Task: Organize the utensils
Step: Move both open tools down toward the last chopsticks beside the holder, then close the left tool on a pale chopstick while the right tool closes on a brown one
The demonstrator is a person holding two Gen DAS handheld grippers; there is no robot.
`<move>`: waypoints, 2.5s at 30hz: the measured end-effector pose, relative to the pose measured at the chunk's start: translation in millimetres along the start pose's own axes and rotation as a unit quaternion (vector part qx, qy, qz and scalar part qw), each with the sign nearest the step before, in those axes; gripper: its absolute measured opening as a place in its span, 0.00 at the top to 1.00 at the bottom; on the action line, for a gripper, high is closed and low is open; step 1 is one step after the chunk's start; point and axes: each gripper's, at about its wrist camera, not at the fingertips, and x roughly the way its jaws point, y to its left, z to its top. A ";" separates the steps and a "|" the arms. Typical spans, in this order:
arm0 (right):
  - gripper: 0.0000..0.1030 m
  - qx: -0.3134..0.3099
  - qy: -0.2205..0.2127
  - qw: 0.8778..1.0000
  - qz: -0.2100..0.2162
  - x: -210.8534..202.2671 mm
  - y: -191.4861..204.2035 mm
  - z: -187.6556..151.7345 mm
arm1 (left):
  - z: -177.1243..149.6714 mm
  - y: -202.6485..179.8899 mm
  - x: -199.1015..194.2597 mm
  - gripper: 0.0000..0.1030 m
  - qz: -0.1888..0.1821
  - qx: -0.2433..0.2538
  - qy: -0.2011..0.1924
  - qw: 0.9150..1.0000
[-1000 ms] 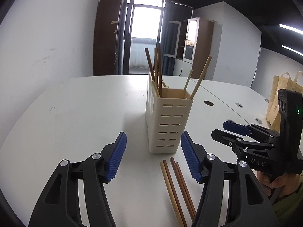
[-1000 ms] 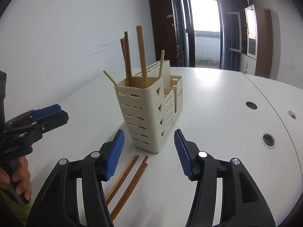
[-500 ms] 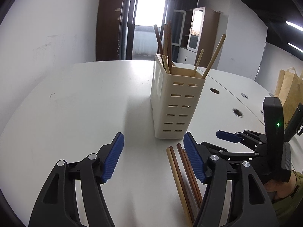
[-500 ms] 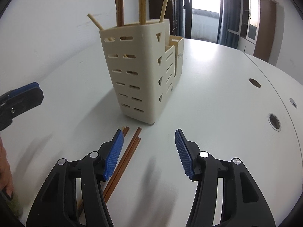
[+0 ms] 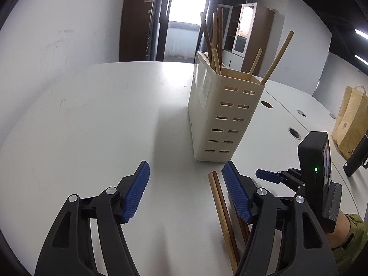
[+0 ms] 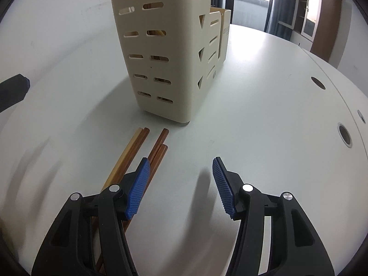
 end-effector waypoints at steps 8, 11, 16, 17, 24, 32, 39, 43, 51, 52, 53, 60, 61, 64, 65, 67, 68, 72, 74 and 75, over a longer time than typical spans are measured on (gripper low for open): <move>0.43 0.002 0.000 1.000 -0.006 1.5 4.7 -7.1 | -5.1 0.9 9.9 0.34 -0.002 0.000 0.015 1.000; 0.42 0.010 0.004 1.000 -0.006 3.2 2.2 -6.5 | -8.1 0.0 19.4 0.34 -0.004 0.000 0.029 1.000; 0.42 0.017 0.008 1.000 0.000 4.7 3.7 -5.4 | -12.0 -2.2 28.6 0.34 -0.002 0.004 0.041 0.999; 0.42 0.017 0.009 1.000 -0.001 5.2 3.3 -4.8 | -12.2 -1.8 29.4 0.34 -0.002 0.003 0.042 0.999; 0.42 0.006 0.016 1.000 -0.017 13.8 -1.8 -2.9 | -12.7 0.6 34.5 0.34 -0.002 -0.004 0.048 0.999; 0.51 -0.003 0.025 1.000 -0.006 11.9 -10.7 -6.1 | -19.9 -4.3 59.8 0.34 -0.006 0.008 0.082 0.997; 0.67 0.007 0.024 1.000 0.006 12.2 -17.8 -4.2 | -29.0 -17.7 84.0 0.35 -0.008 0.027 0.113 0.993; 0.74 0.005 0.023 1.000 0.012 10.7 -15.1 -5.3 | -32.5 -25.2 92.8 0.35 -0.010 0.036 0.122 0.992; 0.83 0.010 0.025 0.999 0.023 11.6 -18.2 -0.5 | -37.2 -29.6 108.5 0.35 -0.001 0.044 0.136 0.990; 0.84 0.011 0.025 0.999 0.024 11.9 -18.8 0.2 | -37.1 -30.9 109.2 0.34 -0.001 0.046 0.136 0.990; 0.85 0.011 0.024 0.999 0.024 11.4 -19.6 -1.7 | -37.1 -32.0 109.2 0.34 0.000 0.047 0.136 0.990; 0.90 0.012 0.025 0.999 0.021 12.0 -18.9 -0.8 | -36.5 -30.5 109.7 0.36 0.012 0.048 0.141 0.989; 0.90 0.011 0.025 0.999 0.020 12.0 -18.2 -0.7 | -36.0 -29.9 109.2 0.38 0.012 0.048 0.142 0.989; 0.90 0.011 0.027 0.999 0.021 11.4 -16.6 -0.8 | -33.0 -32.4 112.8 0.43 0.020 0.058 0.150 0.987; 0.90 0.012 0.027 0.999 0.022 11.1 -15.6 -1.1 | -31.4 -33.6 114.6 0.45 0.023 0.060 0.153 0.986; 0.90 0.014 0.028 0.999 0.025 8.6 -12.3 -4.0 | -28.5 -36.1 117.4 0.61 0.032 0.070 0.162 0.984; 0.91 0.016 0.028 0.999 0.026 8.2 -12.5 -4.2 | -26.1 -38.5 119.2 0.64 0.033 0.075 0.169 0.982; 0.92 0.021 0.028 0.999 0.031 7.3 -16.0 -2.8 | -17.4 -41.1 127.2 0.88 0.027 0.063 0.184 0.980; 0.92 0.022 0.028 0.999 0.033 9.0 -22.1 1.0 | -15.6 -41.2 128.7 0.91 0.027 0.063 0.184 0.981; 0.92 0.023 0.028 0.999 0.033 8.7 -21.7 0.9 | -15.3 -40.9 128.8 0.92 0.028 0.064 0.183 0.981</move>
